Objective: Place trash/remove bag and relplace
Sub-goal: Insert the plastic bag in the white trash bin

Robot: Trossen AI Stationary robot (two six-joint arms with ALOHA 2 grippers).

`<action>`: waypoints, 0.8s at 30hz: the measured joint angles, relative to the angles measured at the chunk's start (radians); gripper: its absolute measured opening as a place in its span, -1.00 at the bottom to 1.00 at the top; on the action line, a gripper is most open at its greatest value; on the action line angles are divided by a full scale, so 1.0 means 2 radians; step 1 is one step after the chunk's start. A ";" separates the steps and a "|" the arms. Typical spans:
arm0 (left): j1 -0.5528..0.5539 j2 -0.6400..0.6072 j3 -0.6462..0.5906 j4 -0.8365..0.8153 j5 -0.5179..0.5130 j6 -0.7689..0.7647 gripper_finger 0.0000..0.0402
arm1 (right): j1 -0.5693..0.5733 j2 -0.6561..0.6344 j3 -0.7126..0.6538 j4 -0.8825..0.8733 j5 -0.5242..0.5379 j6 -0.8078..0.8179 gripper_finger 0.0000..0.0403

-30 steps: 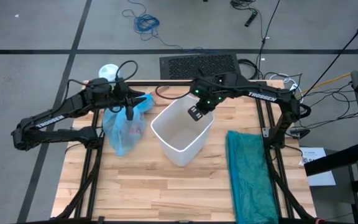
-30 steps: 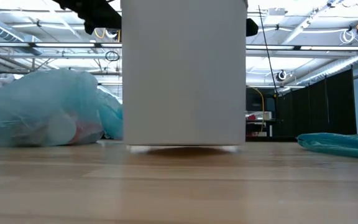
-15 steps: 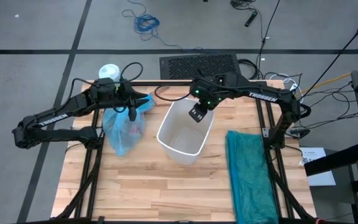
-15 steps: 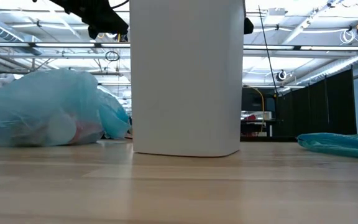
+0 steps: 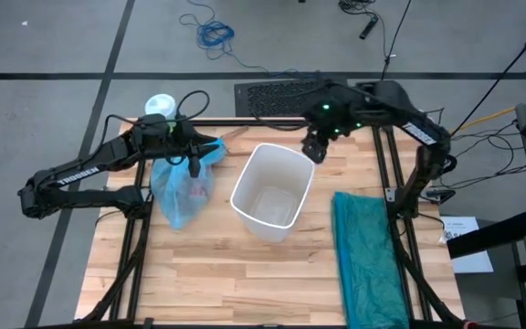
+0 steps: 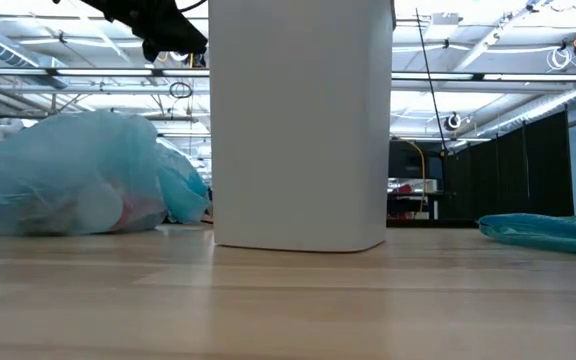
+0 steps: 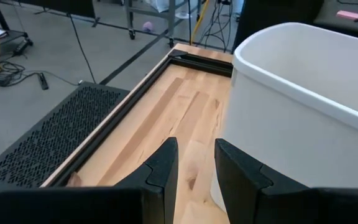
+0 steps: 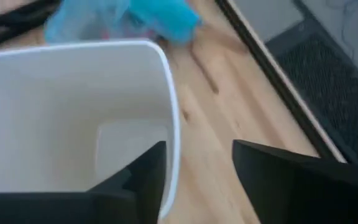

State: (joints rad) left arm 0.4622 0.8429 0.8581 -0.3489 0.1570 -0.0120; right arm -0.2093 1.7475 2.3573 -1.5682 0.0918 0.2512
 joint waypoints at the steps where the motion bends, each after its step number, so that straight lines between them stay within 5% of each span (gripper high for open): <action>1: 0.000 0.000 0.000 0.000 0.000 0.000 -0.49 | 0.005 -0.012 -0.008 0.005 0.000 -0.003 -0.19; 9: 0.000 -0.012 0.000 0.014 0.051 0.010 -0.49 | 0.080 -0.067 -0.020 -0.002 0.024 0.021 -0.94; 15: 0.000 -0.024 0.000 0.037 0.052 0.009 -0.49 | 0.173 -0.074 -0.038 -0.001 0.045 0.099 -0.97; 24: 0.000 -0.035 0.000 0.039 0.052 -0.004 -0.49 | 0.306 -0.072 -0.226 -0.001 0.030 0.307 -1.00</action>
State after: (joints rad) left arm 0.4622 0.7736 0.8585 -0.2707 0.2615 -0.0201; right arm 0.4025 1.6028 1.9051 -1.5703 0.1520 0.8654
